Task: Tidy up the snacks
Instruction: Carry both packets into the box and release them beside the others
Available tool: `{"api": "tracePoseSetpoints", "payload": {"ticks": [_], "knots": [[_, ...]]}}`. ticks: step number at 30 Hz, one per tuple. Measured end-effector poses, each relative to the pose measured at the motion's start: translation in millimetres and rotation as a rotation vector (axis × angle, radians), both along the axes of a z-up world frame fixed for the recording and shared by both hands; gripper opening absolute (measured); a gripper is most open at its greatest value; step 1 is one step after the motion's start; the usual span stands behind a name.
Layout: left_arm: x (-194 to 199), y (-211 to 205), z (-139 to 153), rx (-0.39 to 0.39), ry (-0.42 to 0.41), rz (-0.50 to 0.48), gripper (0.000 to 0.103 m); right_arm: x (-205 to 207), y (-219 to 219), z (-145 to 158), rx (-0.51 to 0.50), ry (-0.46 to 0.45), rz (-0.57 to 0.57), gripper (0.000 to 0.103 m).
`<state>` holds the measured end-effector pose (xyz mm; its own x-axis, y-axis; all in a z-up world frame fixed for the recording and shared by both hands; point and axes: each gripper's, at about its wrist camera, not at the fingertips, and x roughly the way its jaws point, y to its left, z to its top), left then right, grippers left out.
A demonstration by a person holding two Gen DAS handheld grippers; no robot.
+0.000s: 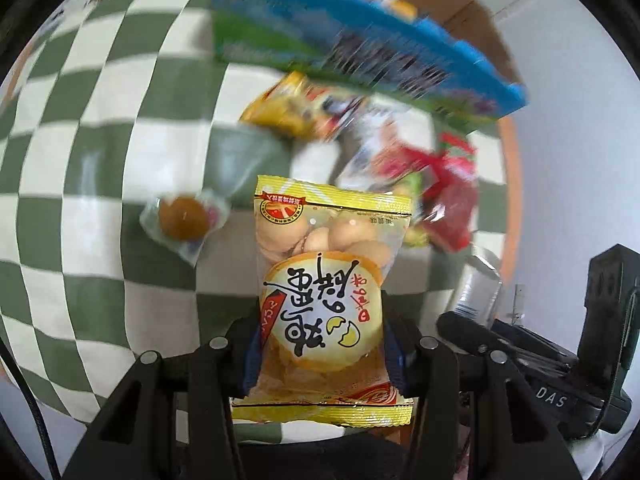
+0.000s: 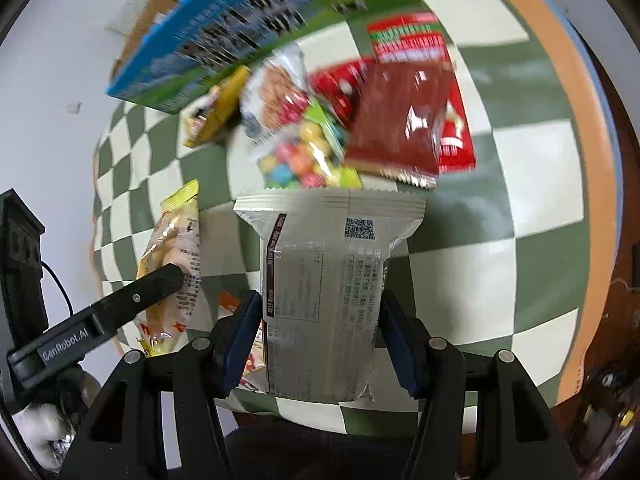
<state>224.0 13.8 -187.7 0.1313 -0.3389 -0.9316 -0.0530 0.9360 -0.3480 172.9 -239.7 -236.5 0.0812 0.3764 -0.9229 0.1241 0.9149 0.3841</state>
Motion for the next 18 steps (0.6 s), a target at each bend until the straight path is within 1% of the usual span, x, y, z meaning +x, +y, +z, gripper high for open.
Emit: {"api": "tracePoseSetpoints", "payload": {"ticks": [2,4,6,8,9,10,11,12,14,15,16,18], "knots": [[11,0,22,-0.015,-0.051,-0.003,0.046,4,-9,19,0.008,-0.028,0.013,0.062],[27,-5,45,-0.013,-0.111,-0.01,0.046,12,-20,44,0.016,-0.071,0.024,0.062],[46,-6,66,-0.005,-0.167,-0.01,0.046,31,-2,60,0.015,-0.11,0.029,0.062],[66,-8,80,0.002,-0.201,-0.01,0.046,52,0,84,0.005,-0.168,0.037,0.062],[82,-10,88,0.007,-0.22,-0.008,0.046,68,19,89,-0.007,-0.191,0.038,0.062],[94,-7,96,0.017,-0.236,-0.008,0.046,82,17,100,-0.02,-0.219,0.038,0.062],[104,-6,100,0.031,-0.248,-0.01,0.047,99,20,109,-0.035,-0.245,0.037,0.062],[124,-7,105,0.058,-0.263,-0.01,0.047,116,28,113,-0.052,-0.265,0.036,0.062],[154,-5,111,0.098,-0.278,-0.008,0.047,155,29,129,-0.1,-0.309,0.035,0.062],[166,0,113,0.116,-0.281,-0.005,0.047,171,31,133,-0.12,-0.32,0.037,0.062],[184,2,113,0.141,-0.283,0.002,0.047,198,37,135,-0.152,-0.331,0.04,0.062],[216,6,107,0.193,-0.277,0.014,0.047,228,36,135,-0.199,-0.334,0.047,0.062]]}}
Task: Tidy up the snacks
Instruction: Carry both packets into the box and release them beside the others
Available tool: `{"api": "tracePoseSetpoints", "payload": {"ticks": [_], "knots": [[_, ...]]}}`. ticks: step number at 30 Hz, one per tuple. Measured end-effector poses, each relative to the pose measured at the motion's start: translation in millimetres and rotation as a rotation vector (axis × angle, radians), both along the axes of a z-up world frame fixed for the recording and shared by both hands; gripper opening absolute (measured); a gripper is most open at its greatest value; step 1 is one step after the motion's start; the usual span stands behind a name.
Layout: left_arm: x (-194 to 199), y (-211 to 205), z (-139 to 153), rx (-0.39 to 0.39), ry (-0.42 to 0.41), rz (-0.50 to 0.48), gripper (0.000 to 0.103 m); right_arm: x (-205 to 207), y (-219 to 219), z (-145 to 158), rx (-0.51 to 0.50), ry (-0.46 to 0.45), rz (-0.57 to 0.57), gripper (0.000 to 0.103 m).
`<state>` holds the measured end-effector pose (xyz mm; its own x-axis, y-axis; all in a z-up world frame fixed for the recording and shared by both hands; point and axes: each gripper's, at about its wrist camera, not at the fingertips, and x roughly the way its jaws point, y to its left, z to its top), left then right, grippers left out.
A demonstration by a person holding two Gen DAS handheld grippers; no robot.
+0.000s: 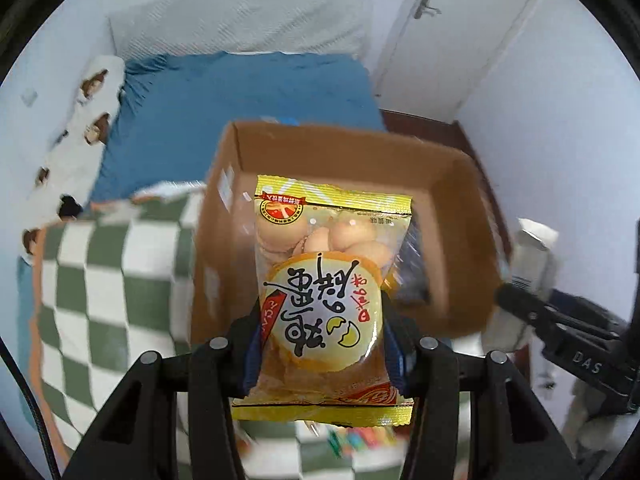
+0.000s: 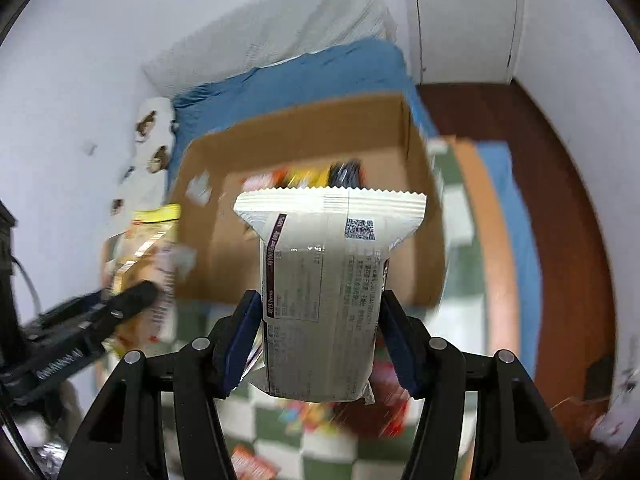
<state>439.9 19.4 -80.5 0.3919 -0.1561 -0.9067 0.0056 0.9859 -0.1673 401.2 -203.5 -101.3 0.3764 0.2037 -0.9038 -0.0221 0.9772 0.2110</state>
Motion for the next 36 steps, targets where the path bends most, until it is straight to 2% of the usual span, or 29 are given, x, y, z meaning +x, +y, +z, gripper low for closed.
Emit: {"api": "tracePoseSetpoints", "payload": {"ticks": [4,8,14,17,19,20,21,24,30,36], "knots": [[47,12,-27,0.021,0.07,0.033,0.047,67,-3,-16,-0.076,0.05,0.006,0.062],[87,24,-61,0.033,0.147,0.059,0.047,118,-5,-39,-0.145,0.107,0.014,0.062],[120,32,-97,0.061,0.209,0.067,0.047,161,-5,-79,-0.231,0.171,0.031,0.062],[130,31,-108,0.054,0.236,0.054,0.049,173,-1,-98,-0.251,0.197,0.032,0.063],[136,29,-113,0.066,0.226,0.036,0.068,180,2,-105,-0.253,0.216,0.033,0.064],[138,29,-115,0.07,0.218,0.03,0.087,184,2,-111,-0.244,0.231,0.033,0.072],[140,29,-115,0.068,0.21,0.028,0.095,187,2,-114,-0.235,0.24,0.027,0.081],[139,27,-114,0.052,0.189,0.02,0.096,189,3,-118,-0.189,0.243,0.016,0.093],[127,19,-104,0.044,0.14,0.023,0.096,186,9,-127,-0.194,0.239,0.02,0.095],[103,11,-90,0.073,0.082,0.046,0.096,161,13,-118,-0.184,0.187,0.011,0.096]]}}
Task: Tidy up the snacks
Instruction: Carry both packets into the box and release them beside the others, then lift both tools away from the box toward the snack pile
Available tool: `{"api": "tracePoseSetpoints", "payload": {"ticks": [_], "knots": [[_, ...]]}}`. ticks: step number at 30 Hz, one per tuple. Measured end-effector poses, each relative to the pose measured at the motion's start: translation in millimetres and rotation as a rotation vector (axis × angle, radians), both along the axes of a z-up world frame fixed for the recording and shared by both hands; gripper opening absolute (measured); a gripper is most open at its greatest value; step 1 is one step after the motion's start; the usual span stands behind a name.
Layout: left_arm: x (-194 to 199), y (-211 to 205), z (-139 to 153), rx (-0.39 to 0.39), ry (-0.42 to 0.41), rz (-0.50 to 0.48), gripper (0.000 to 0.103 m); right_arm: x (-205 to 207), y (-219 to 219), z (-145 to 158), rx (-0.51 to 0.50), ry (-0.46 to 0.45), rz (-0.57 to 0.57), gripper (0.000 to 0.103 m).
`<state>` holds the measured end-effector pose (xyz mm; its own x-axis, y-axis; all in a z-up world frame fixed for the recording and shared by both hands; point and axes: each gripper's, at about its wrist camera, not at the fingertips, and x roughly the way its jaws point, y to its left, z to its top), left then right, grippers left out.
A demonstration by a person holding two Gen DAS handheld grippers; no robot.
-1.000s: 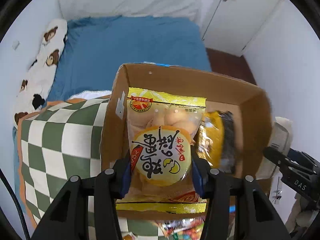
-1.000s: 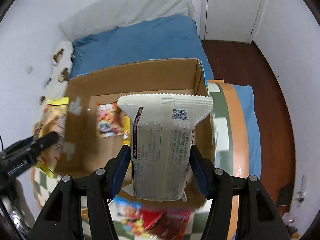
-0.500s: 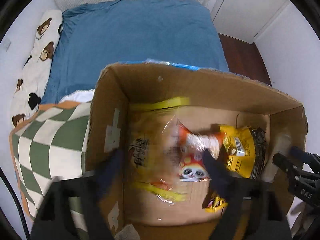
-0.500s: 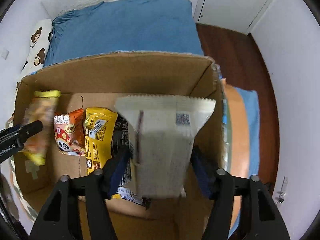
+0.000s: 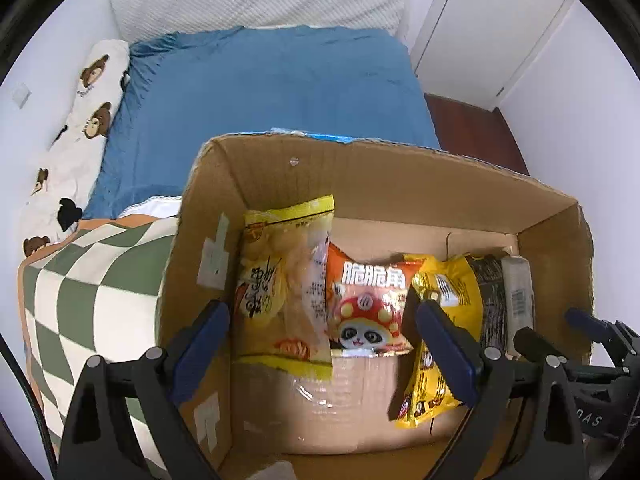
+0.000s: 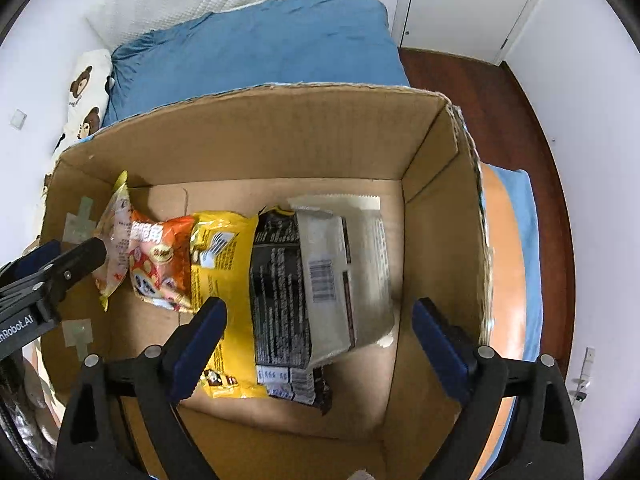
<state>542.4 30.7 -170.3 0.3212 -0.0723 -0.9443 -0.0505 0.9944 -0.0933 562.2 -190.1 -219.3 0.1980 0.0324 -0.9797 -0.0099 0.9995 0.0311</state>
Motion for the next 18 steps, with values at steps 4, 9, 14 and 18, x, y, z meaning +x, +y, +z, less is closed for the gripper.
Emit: {"api": "tracePoseSetpoints", "payload": {"ticks": [4,9,14,18], "knots": [[-24,-9,13,0.052,-0.056,-0.008,0.096,-23,4,17,0.001,-0.051,-0.011,0.096],[-54,-13,31,0.069,-0.121,-0.01,0.096,-57,6,38,0.002,-0.122,-0.016,0.096],[-90,-15,50,0.093,-0.201,-0.018,0.096,-94,10,65,-0.007,-0.207,-0.006,0.096],[-121,-15,67,0.1,-0.26,-0.011,0.096,-124,9,87,-0.008,-0.264,0.0,0.096]]}}
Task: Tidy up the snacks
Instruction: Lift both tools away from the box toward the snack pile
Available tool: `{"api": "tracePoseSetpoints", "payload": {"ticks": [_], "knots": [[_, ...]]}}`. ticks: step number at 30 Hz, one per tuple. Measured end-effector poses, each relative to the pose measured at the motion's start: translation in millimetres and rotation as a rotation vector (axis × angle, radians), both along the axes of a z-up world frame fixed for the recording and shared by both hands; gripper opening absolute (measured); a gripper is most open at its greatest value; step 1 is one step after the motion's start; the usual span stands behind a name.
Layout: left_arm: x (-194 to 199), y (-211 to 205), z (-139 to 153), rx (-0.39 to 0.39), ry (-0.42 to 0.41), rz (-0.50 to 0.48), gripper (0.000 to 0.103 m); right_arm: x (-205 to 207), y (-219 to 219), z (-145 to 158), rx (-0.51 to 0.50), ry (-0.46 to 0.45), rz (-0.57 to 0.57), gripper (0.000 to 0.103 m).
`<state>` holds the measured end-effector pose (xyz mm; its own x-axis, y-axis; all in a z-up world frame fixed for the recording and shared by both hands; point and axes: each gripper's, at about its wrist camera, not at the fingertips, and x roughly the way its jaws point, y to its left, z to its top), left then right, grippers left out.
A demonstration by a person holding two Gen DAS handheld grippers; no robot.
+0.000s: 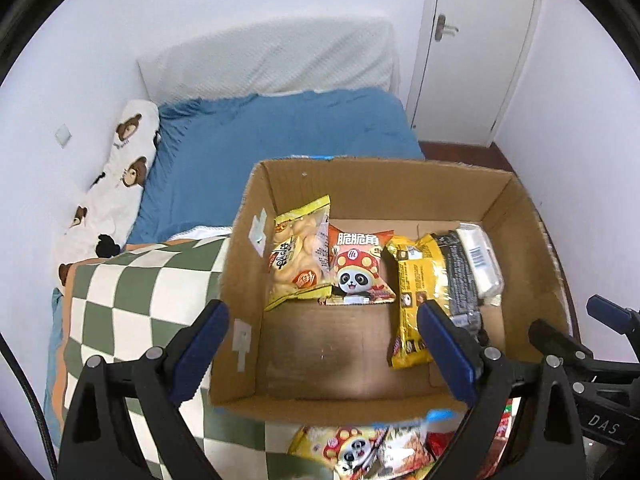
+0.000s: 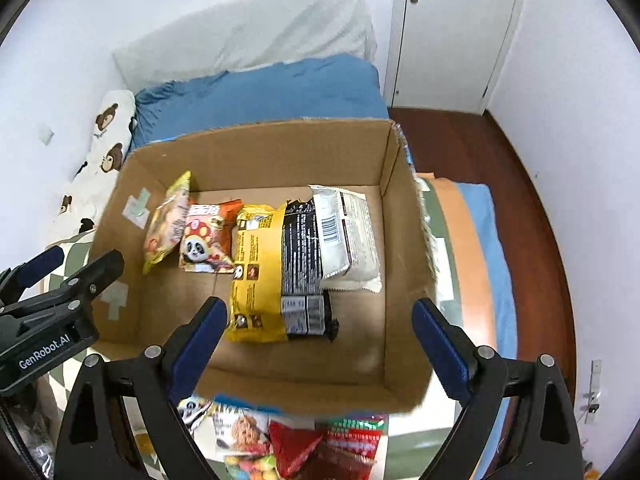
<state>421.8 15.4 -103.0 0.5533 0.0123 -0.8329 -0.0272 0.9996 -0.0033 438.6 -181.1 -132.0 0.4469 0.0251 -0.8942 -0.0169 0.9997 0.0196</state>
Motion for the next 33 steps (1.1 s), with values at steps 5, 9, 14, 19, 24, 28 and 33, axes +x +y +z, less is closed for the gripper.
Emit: {"api": "tracePoseSetpoints", "payload": {"ticks": [5,9,14,19,24,28,33], "knots": [[-39,-3,26,0.01,-0.071,-0.004,0.096,-40,2,24,-0.009,-0.073,0.005,0.096],[-69,-4,43,0.012,-0.112,-0.013,0.096,-71,4,42,-0.01,-0.115,0.009,0.096],[-97,-1,53,-0.001,-0.127,-0.014,0.096,-111,7,58,0.024,-0.139,0.016,0.095],[-130,9,43,-0.021,-0.083,-0.005,0.096,-150,5,61,0.073,-0.124,0.012,0.096],[-182,31,-3,0.025,0.028,0.011,0.096,-192,7,30,0.136,-0.022,0.011,0.096],[-224,53,-60,0.067,0.181,0.037,0.096,-237,14,-29,0.238,0.154,-0.012,0.096],[-265,42,-133,0.09,0.395,-0.075,0.096,-286,24,-111,0.34,0.368,-0.068,0.096]]}}
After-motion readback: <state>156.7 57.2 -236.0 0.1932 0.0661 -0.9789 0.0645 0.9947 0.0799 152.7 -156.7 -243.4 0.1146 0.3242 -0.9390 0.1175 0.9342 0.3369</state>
